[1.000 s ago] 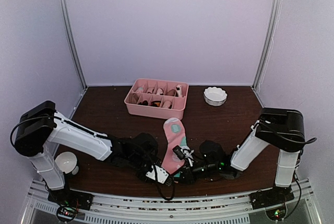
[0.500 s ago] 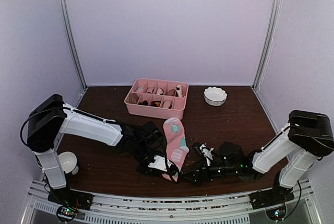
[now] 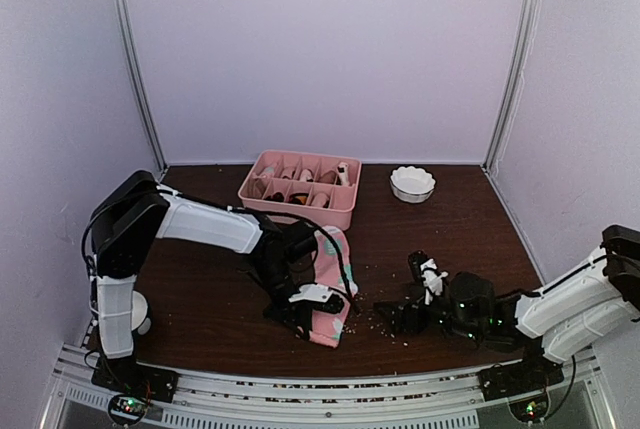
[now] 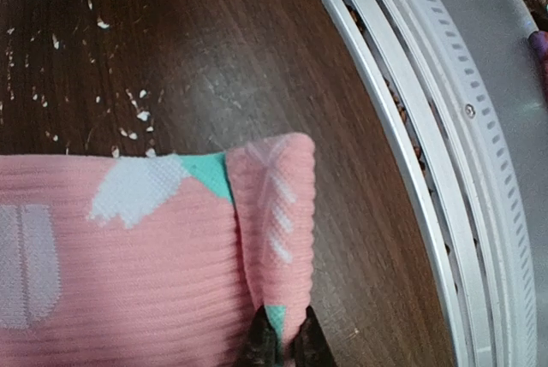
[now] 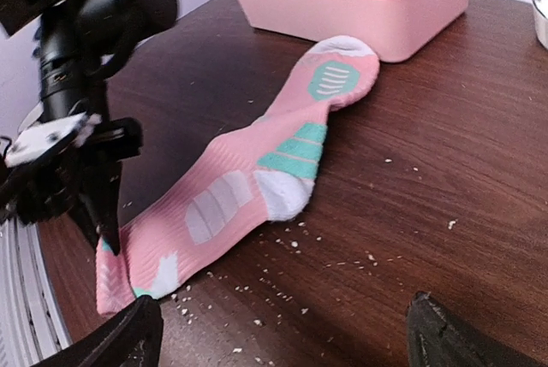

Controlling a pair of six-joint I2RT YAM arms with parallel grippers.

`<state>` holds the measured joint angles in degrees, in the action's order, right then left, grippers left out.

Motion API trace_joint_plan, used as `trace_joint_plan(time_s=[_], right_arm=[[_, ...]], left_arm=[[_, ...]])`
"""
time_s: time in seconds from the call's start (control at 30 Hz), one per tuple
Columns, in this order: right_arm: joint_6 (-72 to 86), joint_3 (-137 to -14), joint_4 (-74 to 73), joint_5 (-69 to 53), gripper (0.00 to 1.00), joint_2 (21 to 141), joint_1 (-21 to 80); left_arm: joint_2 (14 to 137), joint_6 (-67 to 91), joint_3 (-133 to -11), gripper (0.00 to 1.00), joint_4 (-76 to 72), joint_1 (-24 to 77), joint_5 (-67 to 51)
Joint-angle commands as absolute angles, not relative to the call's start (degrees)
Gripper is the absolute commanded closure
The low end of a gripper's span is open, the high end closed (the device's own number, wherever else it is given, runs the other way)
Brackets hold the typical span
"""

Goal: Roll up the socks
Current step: Roll the sock at the center of the board.

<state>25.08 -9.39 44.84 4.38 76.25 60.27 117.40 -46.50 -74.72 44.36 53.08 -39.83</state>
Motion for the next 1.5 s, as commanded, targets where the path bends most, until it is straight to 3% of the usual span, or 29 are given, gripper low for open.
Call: trace_joint_plan(time_s=[0.0,0.17,0.5,0.9,1.23,1.33,1.47], right_arm=[[13.56,-10.68,38.52,10.57,0.02,72.78,67.47],[5.84,-12.48,42.87,7.32,0.17,78.31,75.20],[1.73,-24.30,48.56,5.76,0.43,96.16,77.71],[3.76,-28.30,48.22,2.31,0.58,102.84,77.23],[5.95,-29.00,48.64,1.98,0.87,103.30,76.07],[9.46,-29.57,47.42,0.94,1.00,103.90,74.48],[15.66,-28.00,47.09,-2.47,1.00,103.71,71.25]], left_arm=[[121.88,-45.91,-78.13,0.99,52.98,51.31,-44.83],[124.53,-43.49,-80.40,1.00,53.70,50.80,-45.24],[128.67,-40.44,-83.81,1.00,56.74,50.30,-44.22],[128.85,-40.21,-83.91,1.00,56.78,49.93,-44.30],[128.92,-40.24,-84.70,1.00,56.86,49.92,-44.06],[128.25,-40.09,-84.58,0.94,56.38,49.97,-43.55],[123.92,-39.61,-80.75,0.81,51.95,49.88,-40.91]])
